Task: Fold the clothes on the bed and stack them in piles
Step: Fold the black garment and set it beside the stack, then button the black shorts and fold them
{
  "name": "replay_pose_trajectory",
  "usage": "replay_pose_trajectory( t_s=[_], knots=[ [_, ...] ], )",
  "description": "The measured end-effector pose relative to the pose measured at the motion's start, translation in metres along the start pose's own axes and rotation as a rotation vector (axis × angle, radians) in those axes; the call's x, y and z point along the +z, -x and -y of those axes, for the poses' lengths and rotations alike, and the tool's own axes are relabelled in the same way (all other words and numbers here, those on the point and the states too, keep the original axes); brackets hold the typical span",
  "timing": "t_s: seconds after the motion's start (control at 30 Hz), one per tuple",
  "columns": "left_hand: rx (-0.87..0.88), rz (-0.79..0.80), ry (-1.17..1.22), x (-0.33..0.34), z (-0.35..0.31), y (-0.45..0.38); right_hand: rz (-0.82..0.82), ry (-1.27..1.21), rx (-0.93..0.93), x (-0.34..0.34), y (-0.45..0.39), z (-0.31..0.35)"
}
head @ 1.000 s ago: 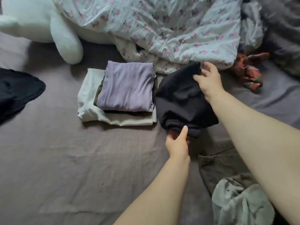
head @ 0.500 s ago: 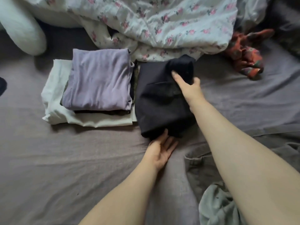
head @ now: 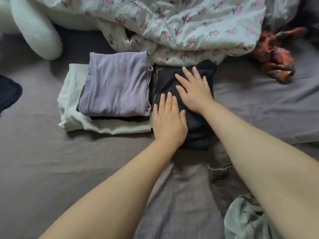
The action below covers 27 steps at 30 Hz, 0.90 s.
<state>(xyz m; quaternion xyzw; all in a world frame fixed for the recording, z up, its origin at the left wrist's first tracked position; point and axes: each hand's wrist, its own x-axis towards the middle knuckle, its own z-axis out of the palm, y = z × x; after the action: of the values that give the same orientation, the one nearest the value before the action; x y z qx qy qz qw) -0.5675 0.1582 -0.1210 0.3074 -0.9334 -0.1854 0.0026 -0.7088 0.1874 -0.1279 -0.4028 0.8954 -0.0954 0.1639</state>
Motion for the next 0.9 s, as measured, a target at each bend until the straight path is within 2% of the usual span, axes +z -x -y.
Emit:
replay_pose_trajectory(
  t_s=[0.07,0.13,0.2,0.3,0.43,0.53,0.63,0.77,0.9],
  knots=[
    [0.008,0.109,-0.093,0.026,0.007,0.000,0.090,0.029,-0.057,0.000,-0.008,-0.016],
    [0.055,0.085,-0.098,0.043,0.015,0.001,0.146,0.101,-0.081,0.005,-0.014,-0.024],
    [0.063,0.062,-0.103,0.051,0.020,-0.005,0.135,0.169,-0.058,0.016,-0.018,-0.024],
    [0.054,0.114,-0.167,0.053,0.019,-0.008,0.123,0.236,-0.038,0.020,-0.021,-0.016],
    [0.046,0.152,-0.212,0.038,0.009,-0.003,0.076,0.217,-0.033,0.010,0.009,-0.011],
    [0.193,0.094,-0.192,0.033,0.013,0.030,0.083,0.072,-0.033,0.012,0.076,-0.026],
    [0.323,0.128,-0.184,0.040,0.016,0.098,0.161,-0.080,0.092,0.004,0.174,-0.048],
    [0.182,0.474,-0.175,0.039,0.010,0.181,0.245,-0.059,0.276,-0.004,0.315,-0.045],
    [0.092,0.660,-0.111,0.025,-0.012,0.227,0.293,0.112,0.263,0.017,0.411,-0.022]
  ],
)
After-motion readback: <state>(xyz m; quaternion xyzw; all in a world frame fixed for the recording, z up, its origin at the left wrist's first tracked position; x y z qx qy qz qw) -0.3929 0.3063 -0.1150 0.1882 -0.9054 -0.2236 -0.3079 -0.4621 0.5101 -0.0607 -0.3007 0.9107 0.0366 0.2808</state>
